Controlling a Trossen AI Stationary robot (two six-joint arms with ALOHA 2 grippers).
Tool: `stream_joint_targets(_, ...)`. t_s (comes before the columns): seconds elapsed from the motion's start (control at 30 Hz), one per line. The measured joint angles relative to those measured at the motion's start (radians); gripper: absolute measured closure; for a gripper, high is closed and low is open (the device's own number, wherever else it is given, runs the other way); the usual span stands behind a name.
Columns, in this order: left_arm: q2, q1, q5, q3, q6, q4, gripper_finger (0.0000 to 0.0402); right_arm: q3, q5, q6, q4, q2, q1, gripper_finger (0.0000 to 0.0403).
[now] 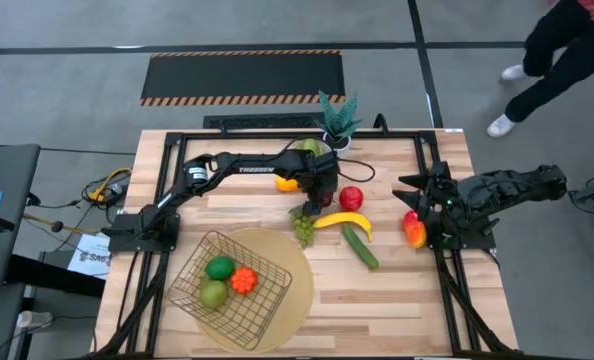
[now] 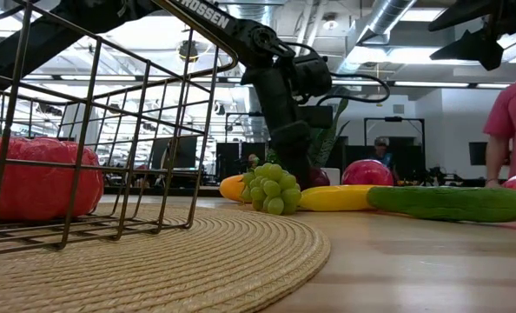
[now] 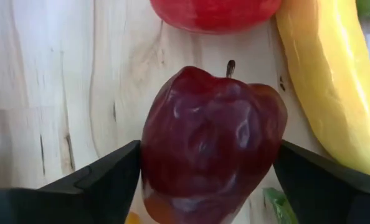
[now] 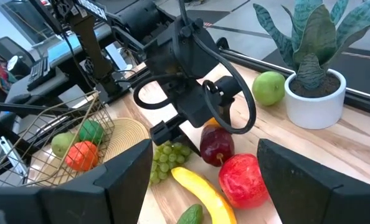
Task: Build produce basket
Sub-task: Put the dark red apple into the mesh basket
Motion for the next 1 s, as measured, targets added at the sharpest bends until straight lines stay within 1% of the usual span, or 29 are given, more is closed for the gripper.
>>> stream_joint_targets(0.17,0.0,-0.004,-0.002,0.001,-0.04,0.001,0.0113,0.0,0.001,0.0,0.0,0.0,0.0,0.0092)
stream_joint_targets(0.33,0.0,-0.013,-0.002,0.071,-0.107,-0.045,0.0118,0.0,0.001,0.0,0.0,0.0,0.0,0.0092)
stream_joint_targets(0.47,0.0,-0.016,0.005,0.207,-0.188,-0.16,0.0118,0.0,0.001,0.0,-0.001,0.0,0.0,0.0092)
stream_joint_targets(0.63,-0.003,-0.044,0.006,0.431,-0.301,-0.421,0.0119,0.0,0.001,0.001,-0.001,0.0,0.0,0.0092)
stream_joint_targets(0.67,-0.025,-0.054,0.003,0.427,-0.345,-0.432,0.0119,0.0,0.001,0.001,-0.001,0.0,0.0,0.0092)
stream_joint_targets(0.7,-0.067,-0.062,0.006,0.389,-0.4,-0.427,0.0119,0.0,0.001,0.001,-0.002,0.0,0.0,0.0092)
stream_joint_targets(0.77,-0.129,-0.092,0.009,0.348,-0.481,-0.477,0.0119,0.0,0.001,0.001,-0.006,0.0,0.0,0.0092)
stream_joint_targets(0.87,-0.198,-0.155,-0.034,0.326,-0.522,-0.572,0.0119,-0.001,0.002,0.001,-0.025,0.0,0.0,0.0092)
stream_joint_targets(1.0,-0.26,-0.258,-0.064,0.323,-0.592,-0.664,0.0119,-0.001,0.002,0.002,-0.034,0.001,-0.001,0.0092)
